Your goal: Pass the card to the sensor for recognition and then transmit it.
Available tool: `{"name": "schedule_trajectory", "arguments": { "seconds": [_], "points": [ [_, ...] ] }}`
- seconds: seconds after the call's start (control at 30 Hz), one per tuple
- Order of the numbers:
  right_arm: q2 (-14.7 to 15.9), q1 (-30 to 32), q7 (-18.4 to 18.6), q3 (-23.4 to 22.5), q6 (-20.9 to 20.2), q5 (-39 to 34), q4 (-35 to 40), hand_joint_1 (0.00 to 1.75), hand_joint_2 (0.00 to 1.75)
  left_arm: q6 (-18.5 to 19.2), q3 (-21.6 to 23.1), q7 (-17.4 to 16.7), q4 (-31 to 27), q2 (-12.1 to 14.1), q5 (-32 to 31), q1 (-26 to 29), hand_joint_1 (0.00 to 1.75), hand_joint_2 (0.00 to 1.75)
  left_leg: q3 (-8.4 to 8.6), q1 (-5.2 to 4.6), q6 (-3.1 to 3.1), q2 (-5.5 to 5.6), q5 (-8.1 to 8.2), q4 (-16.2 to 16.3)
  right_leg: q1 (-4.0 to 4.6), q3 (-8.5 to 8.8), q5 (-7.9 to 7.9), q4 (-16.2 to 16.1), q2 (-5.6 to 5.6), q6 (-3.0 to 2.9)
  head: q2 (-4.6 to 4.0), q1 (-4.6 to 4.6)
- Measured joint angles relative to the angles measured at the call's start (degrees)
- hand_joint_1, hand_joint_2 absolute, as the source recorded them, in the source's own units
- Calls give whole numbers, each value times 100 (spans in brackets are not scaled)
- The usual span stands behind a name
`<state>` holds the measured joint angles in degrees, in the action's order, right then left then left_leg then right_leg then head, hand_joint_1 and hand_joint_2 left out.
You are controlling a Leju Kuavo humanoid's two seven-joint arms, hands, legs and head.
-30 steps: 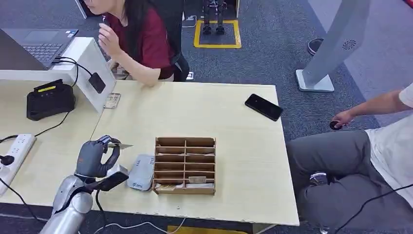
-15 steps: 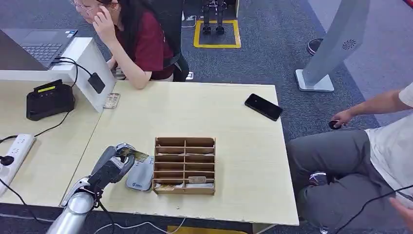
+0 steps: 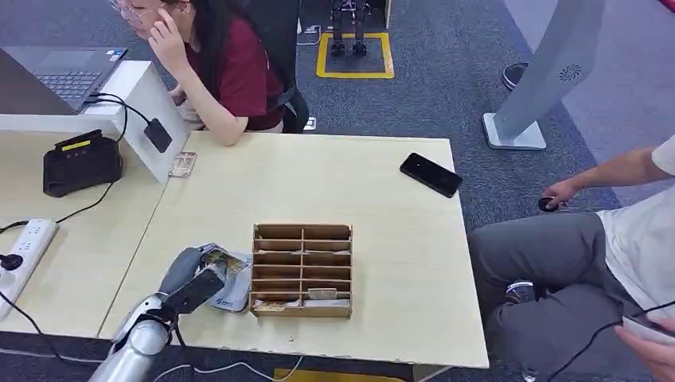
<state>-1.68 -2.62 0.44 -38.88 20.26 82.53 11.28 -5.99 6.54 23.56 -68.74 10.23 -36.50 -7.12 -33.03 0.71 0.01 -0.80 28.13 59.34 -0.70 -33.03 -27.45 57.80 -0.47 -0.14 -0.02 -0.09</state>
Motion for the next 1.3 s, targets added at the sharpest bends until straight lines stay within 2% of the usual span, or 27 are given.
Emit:
{"name": "schedule_trajectory", "arguments": {
  "seconds": [0.3,0.83,1.1,1.17,1.2,1.3],
  "points": [
    [-9,-1,-4,-17,-2,87,0,0,175,-361,129,-361,417,-111,-520,-286,175,175,3,0,0,-2,0,0,0,3,1,0,1,0,2,0],
    [-17,-3,-63,-20,-2,192,0,0,175,-566,138,-544,918,-299,-826,-491,175,175,4,0,0,0,0,0,0,5,0,0,0,0,2,0],
    [-17,-3,-65,-20,0,195,0,0,175,-598,140,-557,946,-310,-863,-503,175,175,4,0,0,0,0,0,0,5,0,0,0,0,2,0],
    [-20,-3,-96,-20,7,205,0,0,175,-744,162,-592,1047,-348,-1015,-544,175,175,5,0,0,0,0,0,0,6,0,0,-1,0,2,0],
    [-22,-7,-138,-20,39,210,0,0,175,-1060,192,-684,1296,-422,-1277,-668,175,175,12,0,0,1,0,-1,0,14,0,0,-2,0,2,-2],
    [-24,-10,-168,-20,57,295,0,0,175,-1311,216,-686,1691,-522,-1412,-884,175,175,24,0,0,2,0,-3,0,27,0,1,-5,0,2,0]
  ]
}}
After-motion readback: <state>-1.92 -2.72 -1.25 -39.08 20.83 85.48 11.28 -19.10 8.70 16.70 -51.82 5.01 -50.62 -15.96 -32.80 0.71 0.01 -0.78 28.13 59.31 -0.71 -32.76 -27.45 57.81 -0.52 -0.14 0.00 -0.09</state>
